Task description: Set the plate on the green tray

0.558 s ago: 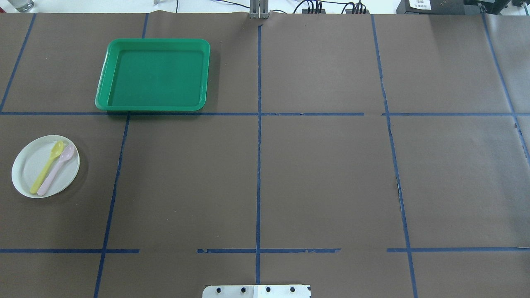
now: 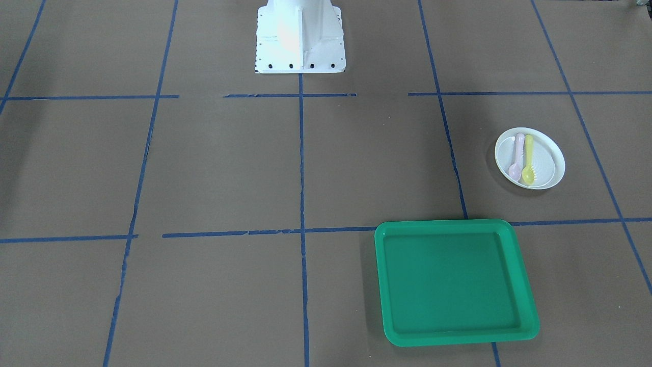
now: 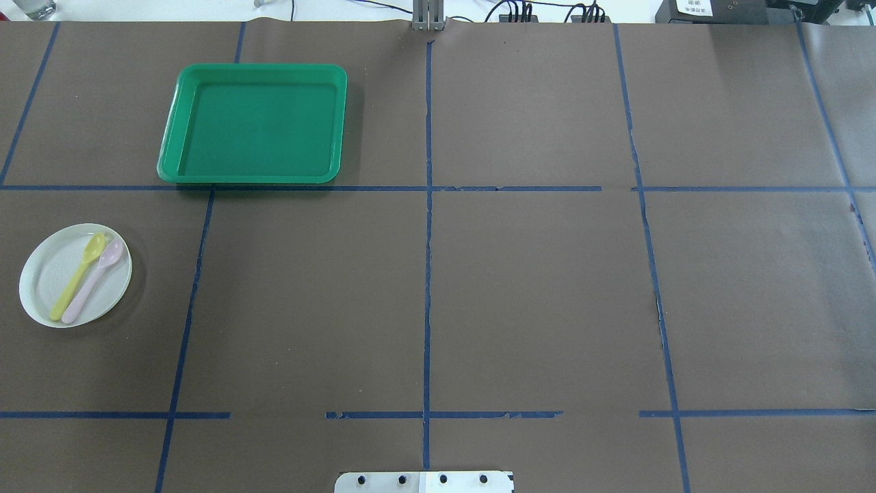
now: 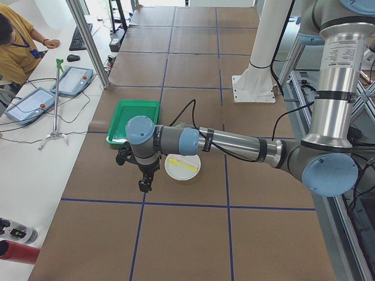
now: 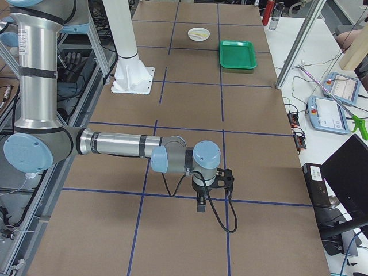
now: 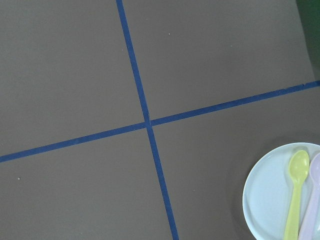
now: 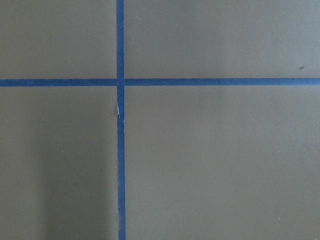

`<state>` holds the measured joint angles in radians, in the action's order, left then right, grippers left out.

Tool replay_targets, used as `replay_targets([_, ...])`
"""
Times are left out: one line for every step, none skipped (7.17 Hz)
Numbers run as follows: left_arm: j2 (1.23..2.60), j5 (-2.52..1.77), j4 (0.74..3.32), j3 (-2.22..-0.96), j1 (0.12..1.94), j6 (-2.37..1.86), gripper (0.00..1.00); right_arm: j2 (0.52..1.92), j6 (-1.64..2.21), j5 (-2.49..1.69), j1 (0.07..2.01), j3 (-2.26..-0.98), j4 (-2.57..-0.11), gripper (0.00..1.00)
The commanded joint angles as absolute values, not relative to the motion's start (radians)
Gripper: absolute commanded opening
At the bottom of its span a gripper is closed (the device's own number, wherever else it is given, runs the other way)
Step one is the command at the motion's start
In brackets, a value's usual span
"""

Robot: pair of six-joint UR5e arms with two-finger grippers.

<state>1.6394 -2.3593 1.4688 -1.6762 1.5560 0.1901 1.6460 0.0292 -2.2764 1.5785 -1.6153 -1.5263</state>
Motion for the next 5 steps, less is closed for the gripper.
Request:
replay_targets([1.626, -2.364, 1.511, -1.697, 1.555, 0.190, 1.00, 1.646, 0.029, -2.276, 1.578, -1.615, -1.526, 1.00])
replay_targets([1.615, -2.368, 1.544, -1.686, 1.554, 0.186, 1.00, 1.646, 0.029, -2.276, 1.578, -1.615, -1.526, 1.00])
replay_targets([1.615, -2.365, 1.663, -1.651, 1.454, 0.160, 1.00, 1.646, 0.029, -2.276, 1.578, -1.615, -1.526, 1.00])
replay_targets([1.617, -2.361, 1.789, -1.591, 1.354, -0.035, 1.00, 1.646, 0.029, -2.276, 1.578, -1.615, -1.526, 1.00])
replay_targets([1.609, -2.356, 1.937, -1.551, 1.265, -0.230, 1.00, 1.646, 0.029, -2.276, 1.578, -1.615, -1.526, 1.00])
